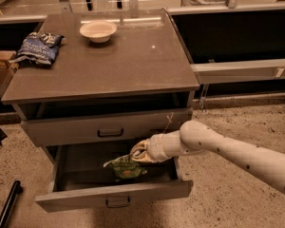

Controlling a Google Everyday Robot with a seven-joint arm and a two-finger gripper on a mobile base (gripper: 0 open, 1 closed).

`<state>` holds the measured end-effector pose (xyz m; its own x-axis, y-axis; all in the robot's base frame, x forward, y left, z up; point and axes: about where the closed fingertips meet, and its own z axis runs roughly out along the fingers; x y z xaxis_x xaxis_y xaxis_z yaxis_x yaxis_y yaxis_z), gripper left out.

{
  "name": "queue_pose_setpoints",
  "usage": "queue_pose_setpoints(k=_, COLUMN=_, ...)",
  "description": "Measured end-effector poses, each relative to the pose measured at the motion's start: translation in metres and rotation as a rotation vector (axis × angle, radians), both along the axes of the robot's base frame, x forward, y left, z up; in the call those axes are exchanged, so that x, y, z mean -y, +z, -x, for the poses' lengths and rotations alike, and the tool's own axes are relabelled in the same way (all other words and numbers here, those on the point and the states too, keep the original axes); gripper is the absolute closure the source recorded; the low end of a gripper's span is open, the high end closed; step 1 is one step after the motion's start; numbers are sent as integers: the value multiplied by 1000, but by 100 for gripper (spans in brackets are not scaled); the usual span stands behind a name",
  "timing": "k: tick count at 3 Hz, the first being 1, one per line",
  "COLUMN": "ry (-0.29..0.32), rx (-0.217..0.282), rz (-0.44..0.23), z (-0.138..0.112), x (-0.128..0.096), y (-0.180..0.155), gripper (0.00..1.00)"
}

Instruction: Place green jalapeno chip bag into middle drawer

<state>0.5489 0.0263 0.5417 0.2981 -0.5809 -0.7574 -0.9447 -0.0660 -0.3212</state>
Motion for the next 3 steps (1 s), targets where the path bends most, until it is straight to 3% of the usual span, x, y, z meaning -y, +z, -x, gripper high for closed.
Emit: queue_pose_setpoints(k=3, ry=2, rx=-3, rz=-3, z=1, x=-1, y=-2, gripper=12)
